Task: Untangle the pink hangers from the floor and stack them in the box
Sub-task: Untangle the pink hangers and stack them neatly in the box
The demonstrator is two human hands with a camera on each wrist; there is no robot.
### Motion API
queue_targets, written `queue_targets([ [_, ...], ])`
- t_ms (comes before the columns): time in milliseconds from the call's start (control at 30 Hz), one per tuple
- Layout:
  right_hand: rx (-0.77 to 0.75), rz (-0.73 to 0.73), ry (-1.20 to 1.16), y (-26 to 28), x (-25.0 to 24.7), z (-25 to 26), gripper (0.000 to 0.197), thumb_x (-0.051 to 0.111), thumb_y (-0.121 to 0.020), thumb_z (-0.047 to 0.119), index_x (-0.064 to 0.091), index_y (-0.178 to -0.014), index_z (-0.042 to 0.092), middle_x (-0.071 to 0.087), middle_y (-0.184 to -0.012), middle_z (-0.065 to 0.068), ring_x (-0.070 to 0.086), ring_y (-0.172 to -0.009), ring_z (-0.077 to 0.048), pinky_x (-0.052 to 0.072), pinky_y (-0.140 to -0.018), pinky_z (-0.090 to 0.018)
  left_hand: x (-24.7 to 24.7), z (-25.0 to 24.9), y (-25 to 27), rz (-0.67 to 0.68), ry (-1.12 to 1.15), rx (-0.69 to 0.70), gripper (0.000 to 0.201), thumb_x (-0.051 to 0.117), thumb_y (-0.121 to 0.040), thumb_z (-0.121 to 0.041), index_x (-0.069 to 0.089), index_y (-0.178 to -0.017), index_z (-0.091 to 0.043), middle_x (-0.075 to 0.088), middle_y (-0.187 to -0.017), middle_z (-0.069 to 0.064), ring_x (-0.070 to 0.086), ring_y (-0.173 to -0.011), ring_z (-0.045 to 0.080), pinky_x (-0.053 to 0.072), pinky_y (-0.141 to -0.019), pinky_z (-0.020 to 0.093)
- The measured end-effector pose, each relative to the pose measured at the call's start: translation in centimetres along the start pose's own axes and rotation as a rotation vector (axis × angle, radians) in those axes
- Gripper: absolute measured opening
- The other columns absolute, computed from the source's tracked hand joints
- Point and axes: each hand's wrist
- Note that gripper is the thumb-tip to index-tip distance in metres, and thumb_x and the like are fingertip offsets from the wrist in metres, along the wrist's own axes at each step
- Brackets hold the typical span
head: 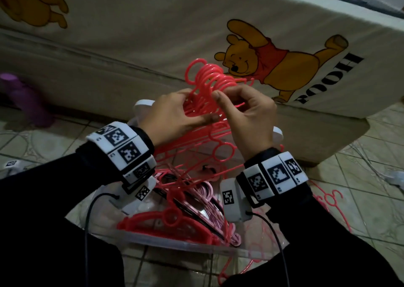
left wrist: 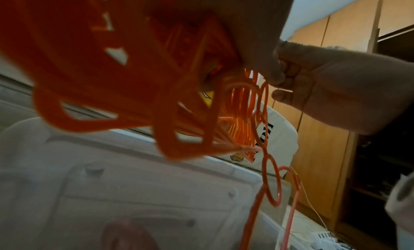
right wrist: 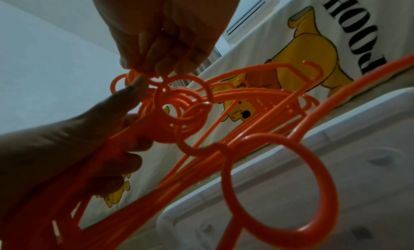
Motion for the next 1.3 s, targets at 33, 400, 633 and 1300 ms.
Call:
queue_targets([
  [33,0.003,-0.01,0.005,0.0,0.1,0.0,0.012,0.074,-0.081,0.021,0.07,-0.079,0.01,0.066,-0.071,0.004,0.062,-0.064,-0.008,0.049,-0.058,-0.024,0.1,0.0,0.1,0.008,-0.015,-0.007,0.042,0.068,-0.065,-0.068,0.059,-0.093,-0.039,0.061,-0.077,-0.03,0.053,-0.076,-0.026,0.04,-0.067,-0.001],
  [400,0.058,0.017,-0.102,0.4,-0.8,-0.9,0.012,0.073,-0.082,0.021,0.062,-0.086,0.018,0.066,-0.081,0.004,0.065,-0.07,-0.012,0.054,-0.06,-0.031,-0.2,0.5,0.0,0.158,-0.1,-0.037,0.048,0.07,-0.077,-0.052,0.06,-0.119,-0.031,0.068,-0.11,-0.012,0.062,-0.104,0.006,0.046,-0.091,0.027],
  [633,0.013,0.534,0.465,2.3,-3.3,-5.3,0.013,0.07,-0.083,0.02,0.063,-0.092,0.013,0.065,-0.092,0.003,0.058,-0.091,-0.014,0.043,-0.08,-0.024,-1.2,1.1,-0.6,0.122,-0.114,-0.056,0.051,0.068,-0.081,-0.045,0.056,-0.125,-0.022,0.066,-0.119,-0.004,0.061,-0.11,0.013,0.046,-0.098,0.036],
  [1300,-0.268,0.87,0.746,2.8,-2.9,-3.6,0.019,0.052,-0.094,0.021,0.063,-0.108,0.015,0.061,-0.102,-0.007,0.057,-0.091,-0.03,0.04,-0.079,-0.037,-1.7,1.3,-0.5,0.153,-0.121,0.005,0.059,0.079,-0.068,-0.048,0.063,-0.12,-0.028,0.07,-0.106,-0.01,0.064,-0.099,0.003,0.049,-0.095,0.03],
])
Point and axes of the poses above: each hand's wrist, its own y-axis away from the middle knuckle, its own x-axis out of the palm, z = x × y
